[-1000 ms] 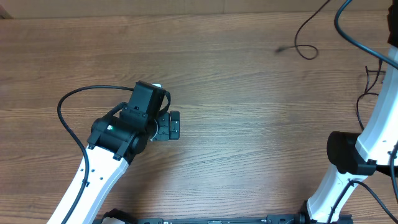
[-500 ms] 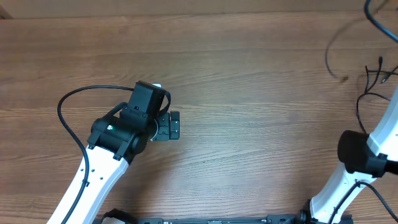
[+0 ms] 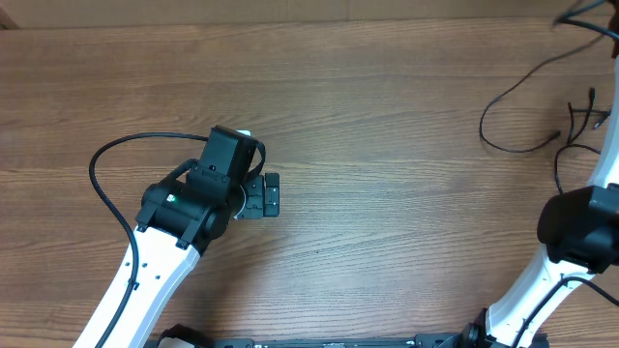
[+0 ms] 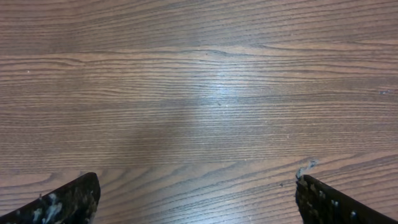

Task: Untangle cables
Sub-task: 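Carry the thin black cable rightward with the right gripper to the right edge, then release the cable at the right edge and raise the right gripper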

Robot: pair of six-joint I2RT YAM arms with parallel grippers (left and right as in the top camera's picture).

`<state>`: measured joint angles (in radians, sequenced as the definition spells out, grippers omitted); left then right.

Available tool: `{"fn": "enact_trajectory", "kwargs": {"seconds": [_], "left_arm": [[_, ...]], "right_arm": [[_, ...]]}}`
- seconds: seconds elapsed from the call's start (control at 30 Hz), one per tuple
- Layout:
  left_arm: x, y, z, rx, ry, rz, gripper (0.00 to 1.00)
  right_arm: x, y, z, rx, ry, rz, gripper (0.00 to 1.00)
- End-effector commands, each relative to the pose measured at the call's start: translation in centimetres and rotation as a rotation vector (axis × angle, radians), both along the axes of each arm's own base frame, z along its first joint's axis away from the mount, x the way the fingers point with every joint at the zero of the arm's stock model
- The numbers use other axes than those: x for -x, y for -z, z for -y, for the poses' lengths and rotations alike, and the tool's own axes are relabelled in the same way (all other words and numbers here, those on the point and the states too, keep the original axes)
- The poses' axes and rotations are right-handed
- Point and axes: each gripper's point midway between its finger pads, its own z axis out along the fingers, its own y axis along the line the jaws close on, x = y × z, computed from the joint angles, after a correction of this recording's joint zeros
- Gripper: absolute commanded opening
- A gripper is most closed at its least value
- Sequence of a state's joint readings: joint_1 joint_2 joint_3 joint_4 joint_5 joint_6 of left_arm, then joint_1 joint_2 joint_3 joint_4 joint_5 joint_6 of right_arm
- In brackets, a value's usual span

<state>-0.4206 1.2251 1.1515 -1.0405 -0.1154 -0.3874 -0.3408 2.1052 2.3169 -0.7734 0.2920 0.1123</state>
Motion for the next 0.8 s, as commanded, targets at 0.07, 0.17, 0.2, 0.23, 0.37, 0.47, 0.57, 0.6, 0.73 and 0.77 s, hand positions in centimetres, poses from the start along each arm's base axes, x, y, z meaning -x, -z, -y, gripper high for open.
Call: {"fn": "enact_trajectory", "kwargs": {"seconds": [0.07, 0.17, 0.2, 0.23, 0.37, 0.47, 0.57, 0.6, 0.73, 0.77], "left_arm": [[-0.1, -0.2, -0.1, 0.011, -0.013, 0.004, 1.0], [-0.1, -0.2, -0.1, 0.011, -0.013, 0.004, 0.99], [-0.1, -0.2, -0.1, 0.011, -0.013, 0.004, 1.0], [-0.1, -0.2, -0.1, 0.011, -0.013, 0.004, 1.0], [-0.1, -0.2, -0.1, 0.011, -0.013, 0.004, 1.0], [-0.1, -0.2, -0.1, 0.011, -0.013, 0.004, 1.0], [-0.1, -0.2, -0.1, 0.011, -0.013, 0.004, 1.0], [-0.1, -0.2, -0.1, 0.011, -0.013, 0.004, 1.0], [-0.1, -0.2, -0.1, 0.011, -0.013, 0.004, 1.0], [-0.1, -0.2, -0.1, 0.011, -0.013, 0.004, 1.0]], "right_arm": [[0.6, 4.6, -0.4, -0.084, -0.024, -0.087, 0.15], [0.8, 8.3, -1.3, -0.141, -0.062, -0.156, 0.62], [0.9, 9.4, -1.5, -0.154, -0.068, -0.176, 0.77], [1.1, 10.5, -1.6, -0.165, -0.069, -0.197, 0.87], [1.9, 14.6, -2.5, -0.216, -0.09, -0.274, 1.0], [2.4, 15.5, -3.0, -0.241, -0.102, -0.303, 1.0], [2.5, 15.7, -3.4, -0.255, -0.113, -0.314, 1.0], [2.5, 15.8, -3.7, -0.265, -0.125, -0.317, 1.0], [2.8, 16.3, -5.3, -0.335, -0.188, -0.335, 1.0], [2.9, 16.3, -5.9, -0.355, -0.206, -0.338, 1.0]]}}
